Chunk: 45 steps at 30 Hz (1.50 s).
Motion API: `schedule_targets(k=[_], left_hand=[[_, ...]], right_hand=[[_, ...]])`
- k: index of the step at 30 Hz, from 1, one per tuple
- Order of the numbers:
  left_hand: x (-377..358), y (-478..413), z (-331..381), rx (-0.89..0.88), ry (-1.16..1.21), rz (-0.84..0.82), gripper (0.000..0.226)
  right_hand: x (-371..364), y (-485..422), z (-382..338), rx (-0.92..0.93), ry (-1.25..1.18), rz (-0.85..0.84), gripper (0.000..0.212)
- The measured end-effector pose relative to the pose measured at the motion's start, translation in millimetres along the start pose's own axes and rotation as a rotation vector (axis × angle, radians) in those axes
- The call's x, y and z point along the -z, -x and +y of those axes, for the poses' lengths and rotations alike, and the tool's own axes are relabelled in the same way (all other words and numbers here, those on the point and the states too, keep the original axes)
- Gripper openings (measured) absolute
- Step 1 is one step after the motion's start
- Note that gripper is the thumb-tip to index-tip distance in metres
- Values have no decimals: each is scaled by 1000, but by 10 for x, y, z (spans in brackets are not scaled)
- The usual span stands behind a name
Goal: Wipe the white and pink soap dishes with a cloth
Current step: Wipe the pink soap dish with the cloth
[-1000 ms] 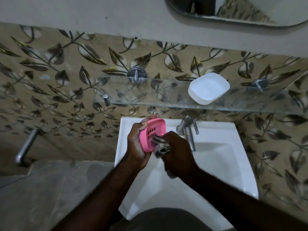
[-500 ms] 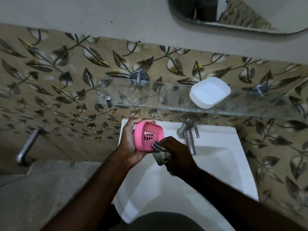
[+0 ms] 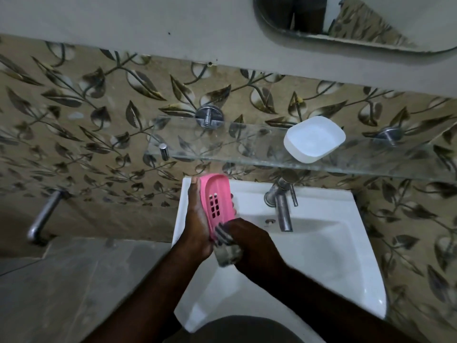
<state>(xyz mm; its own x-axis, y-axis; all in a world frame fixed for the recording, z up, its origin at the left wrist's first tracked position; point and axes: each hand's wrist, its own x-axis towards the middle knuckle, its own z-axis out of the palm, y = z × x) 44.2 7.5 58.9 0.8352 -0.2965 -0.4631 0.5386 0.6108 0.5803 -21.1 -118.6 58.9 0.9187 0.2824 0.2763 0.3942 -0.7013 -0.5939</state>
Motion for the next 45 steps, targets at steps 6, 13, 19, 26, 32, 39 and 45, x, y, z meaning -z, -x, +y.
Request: schedule_targets(k=[6, 13, 19, 26, 32, 39, 45], left_hand=[[35, 30, 67, 154, -48, -50, 79], [-127, 21, 89, 14, 84, -1, 75], [-40, -4, 135, 139, -3, 0, 75], [-78, -50, -7, -20, 81, 100, 67], [164, -45, 117, 167, -12, -1, 69], [168, -100, 137, 154, 40, 33, 74], [250, -139, 28, 148, 6, -12, 59]], right_hand=[[137, 12, 126, 85, 179, -82, 17], [41, -150, -291, -249, -168, 49, 13], [224, -118, 136, 86, 213, -182, 27], [38, -178, -308, -432, -261, -24, 19], [84, -107, 57, 116, 104, -208, 28], [-129, -142, -136, -282, -155, 0, 5], [-36, 1, 101, 134, 73, -76, 24]])
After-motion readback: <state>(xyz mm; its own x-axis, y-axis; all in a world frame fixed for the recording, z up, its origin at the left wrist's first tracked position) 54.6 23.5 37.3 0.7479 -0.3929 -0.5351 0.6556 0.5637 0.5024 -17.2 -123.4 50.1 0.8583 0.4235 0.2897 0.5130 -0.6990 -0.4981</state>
